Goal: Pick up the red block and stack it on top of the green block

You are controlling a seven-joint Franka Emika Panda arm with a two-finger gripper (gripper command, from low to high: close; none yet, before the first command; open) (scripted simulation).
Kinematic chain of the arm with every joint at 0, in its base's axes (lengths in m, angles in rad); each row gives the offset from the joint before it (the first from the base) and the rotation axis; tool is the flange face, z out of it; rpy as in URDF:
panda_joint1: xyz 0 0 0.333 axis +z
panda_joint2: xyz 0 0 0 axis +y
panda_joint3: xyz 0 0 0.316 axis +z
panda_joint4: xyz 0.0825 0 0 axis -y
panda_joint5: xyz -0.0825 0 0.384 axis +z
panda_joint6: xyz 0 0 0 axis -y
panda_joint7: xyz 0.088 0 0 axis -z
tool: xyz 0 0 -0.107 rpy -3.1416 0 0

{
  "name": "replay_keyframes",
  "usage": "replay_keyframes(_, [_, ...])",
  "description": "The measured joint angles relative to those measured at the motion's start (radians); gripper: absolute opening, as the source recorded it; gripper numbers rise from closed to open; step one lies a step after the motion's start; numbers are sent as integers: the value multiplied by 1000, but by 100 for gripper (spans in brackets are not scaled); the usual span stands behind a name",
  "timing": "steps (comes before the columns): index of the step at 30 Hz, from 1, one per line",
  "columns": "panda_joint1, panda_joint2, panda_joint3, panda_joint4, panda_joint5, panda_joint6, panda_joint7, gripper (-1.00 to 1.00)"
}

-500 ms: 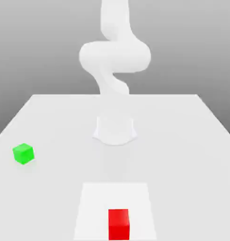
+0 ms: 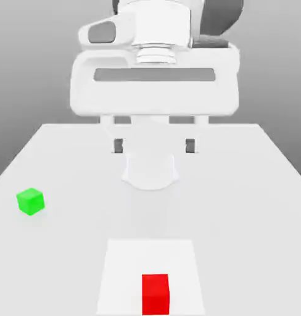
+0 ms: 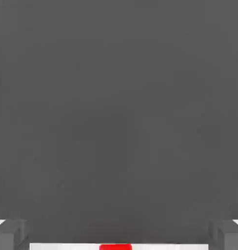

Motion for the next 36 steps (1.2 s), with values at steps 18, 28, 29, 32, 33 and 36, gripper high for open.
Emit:
replay_keyframes(18, [6, 534, 0, -39, -5, 284, -4, -100])
replay_keyframes(28, [-12, 359, -15, -72, -22, 145, -16, -100])
replay_keyframes(29, [-27, 340, -34, -81, -42, 138, -27, -100])
replay_keyframes(32, [-79, 287, -96, -110, -102, 125, -67, -100])
replay_keyframes(33, [-100, 270, -116, -120, -121, 121, -81, -100])
replay_keyframes(36, [-189, 220, -169, -149, -174, 110, -130, -100])
